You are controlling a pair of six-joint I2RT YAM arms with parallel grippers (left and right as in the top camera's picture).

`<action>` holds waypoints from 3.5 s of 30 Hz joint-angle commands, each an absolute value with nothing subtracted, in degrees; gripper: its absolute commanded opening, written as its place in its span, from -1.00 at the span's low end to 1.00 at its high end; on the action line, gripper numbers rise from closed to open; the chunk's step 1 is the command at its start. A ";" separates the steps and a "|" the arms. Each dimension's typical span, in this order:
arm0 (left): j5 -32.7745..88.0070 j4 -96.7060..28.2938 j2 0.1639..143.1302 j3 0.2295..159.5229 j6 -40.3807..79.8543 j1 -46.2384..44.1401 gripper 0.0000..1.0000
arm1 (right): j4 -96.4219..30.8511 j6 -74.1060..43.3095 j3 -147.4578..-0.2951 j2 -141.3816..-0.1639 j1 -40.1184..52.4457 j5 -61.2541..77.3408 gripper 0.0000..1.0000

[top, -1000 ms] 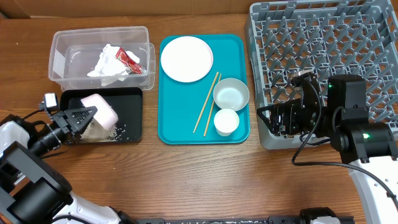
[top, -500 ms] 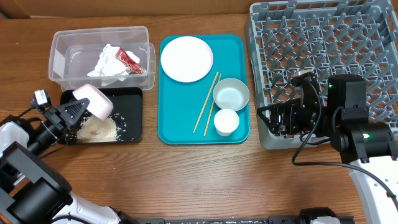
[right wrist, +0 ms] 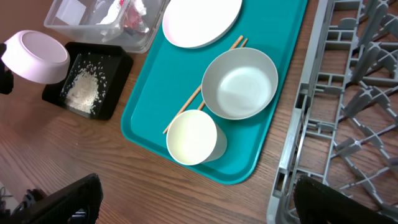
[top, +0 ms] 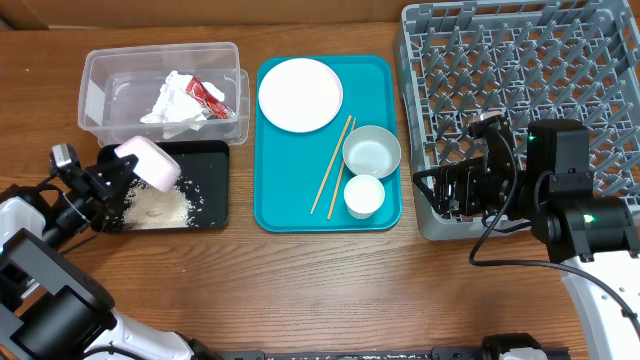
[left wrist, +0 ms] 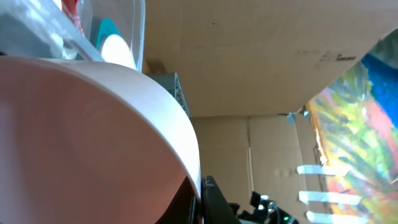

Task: Sort waste into correct bins and load items into the dishwasher
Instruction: 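Move the bowl over the black tray and tip the rice out, then return the empty pink bowl to the teal tray and release it, then grasp the white cup with the left gripper and lift it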

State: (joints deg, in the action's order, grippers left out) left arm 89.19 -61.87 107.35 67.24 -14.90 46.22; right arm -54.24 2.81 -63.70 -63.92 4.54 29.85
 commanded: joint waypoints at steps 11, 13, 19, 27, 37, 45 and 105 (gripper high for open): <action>84.49 -65.78 98.13 69.04 -19.68 36.34 -0.92 | -50.85 0.75 -65.21 -63.79 4.43 31.24 1.00; 80.40 -65.60 96.79 70.35 -18.52 33.61 -0.92 | -48.73 -2.20 -65.21 -63.79 4.43 31.22 1.00; 66.87 -65.73 94.67 77.06 -9.39 21.96 -0.92 | -43.51 -7.84 -65.21 -63.79 4.43 31.29 1.00; 43.00 -65.43 94.26 87.31 -1.43 2.07 -0.92 | -44.62 -7.77 -65.21 -63.79 4.43 31.86 1.00; 12.99 -63.86 94.83 89.03 2.72 -18.11 -0.92 | -45.54 -7.75 -65.21 -63.79 4.43 31.83 1.00; 7.05 -63.83 97.47 88.99 3.49 -24.12 -0.92 | -45.78 -7.75 -65.21 -63.79 4.43 31.83 1.00; 23.59 -66.17 121.97 99.09 -10.02 -31.16 -0.34 | -46.44 -7.51 -65.21 -63.79 4.43 29.61 1.00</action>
